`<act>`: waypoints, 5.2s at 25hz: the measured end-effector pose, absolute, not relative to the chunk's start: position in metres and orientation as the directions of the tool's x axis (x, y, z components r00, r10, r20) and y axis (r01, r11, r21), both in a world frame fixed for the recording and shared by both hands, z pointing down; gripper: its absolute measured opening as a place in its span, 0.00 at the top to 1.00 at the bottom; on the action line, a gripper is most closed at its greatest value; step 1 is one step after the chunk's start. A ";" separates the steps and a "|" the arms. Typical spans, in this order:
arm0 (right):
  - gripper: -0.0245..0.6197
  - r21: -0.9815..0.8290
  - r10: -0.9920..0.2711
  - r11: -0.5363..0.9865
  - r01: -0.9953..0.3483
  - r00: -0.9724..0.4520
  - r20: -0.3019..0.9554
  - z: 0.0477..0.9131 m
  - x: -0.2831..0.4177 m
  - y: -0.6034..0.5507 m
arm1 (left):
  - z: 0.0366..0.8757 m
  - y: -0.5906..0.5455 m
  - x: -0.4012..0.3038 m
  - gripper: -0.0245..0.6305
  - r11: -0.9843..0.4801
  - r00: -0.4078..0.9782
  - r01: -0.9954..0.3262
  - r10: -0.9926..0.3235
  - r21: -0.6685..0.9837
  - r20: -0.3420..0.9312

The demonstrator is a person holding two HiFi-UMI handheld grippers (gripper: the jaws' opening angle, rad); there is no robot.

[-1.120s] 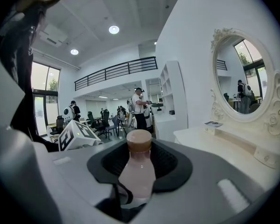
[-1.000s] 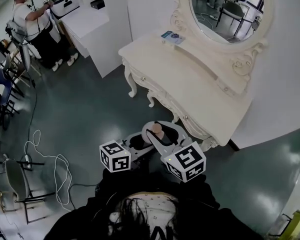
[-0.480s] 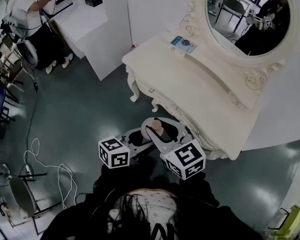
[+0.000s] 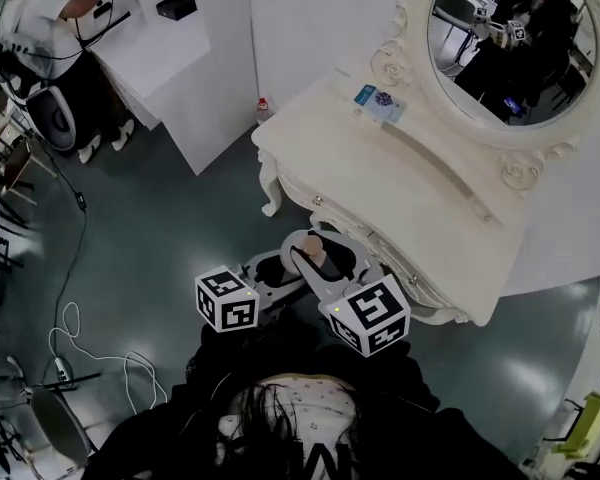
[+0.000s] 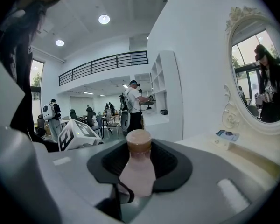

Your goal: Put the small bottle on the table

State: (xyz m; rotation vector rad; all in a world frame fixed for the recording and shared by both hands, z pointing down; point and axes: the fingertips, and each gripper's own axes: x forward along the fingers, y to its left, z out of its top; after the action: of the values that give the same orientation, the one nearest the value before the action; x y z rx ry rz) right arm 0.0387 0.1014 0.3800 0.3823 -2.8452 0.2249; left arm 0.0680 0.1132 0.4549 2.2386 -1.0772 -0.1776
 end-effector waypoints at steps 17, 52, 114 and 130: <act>0.73 -0.122 -0.212 0.956 -0.265 -0.918 0.335 0.403 0.009 0.067 | 0.476 0.079 0.044 0.56 -0.419 0.644 -0.626 -0.753 0.658 0.134; 0.73 -0.232 -0.291 0.904 -0.359 -0.914 0.283 0.411 0.009 -0.203 | 0.485 -0.180 0.035 0.56 -0.443 0.712 -0.629 -0.659 0.639 0.243; 0.73 -0.261 -0.640 0.420 -0.869 -0.488 0.594 0.605 -0.078 -0.399 | 0.544 -0.324 -0.162 0.56 -0.619 0.861 -0.509 -0.369 0.598 0.351; 0.73 -0.062 -0.690 0.554 -0.830 -0.500 0.523 0.607 -0.091 -0.408 | 0.543 -0.323 -0.163 0.56 -0.634 0.868 -0.497 -0.356 0.592 0.347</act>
State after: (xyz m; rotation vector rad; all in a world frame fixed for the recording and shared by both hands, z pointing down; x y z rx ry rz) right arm -0.0912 -0.4081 0.6071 1.2300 -2.3499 0.4264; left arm -0.1626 -0.3230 0.5427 2.3213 -0.6131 0.2562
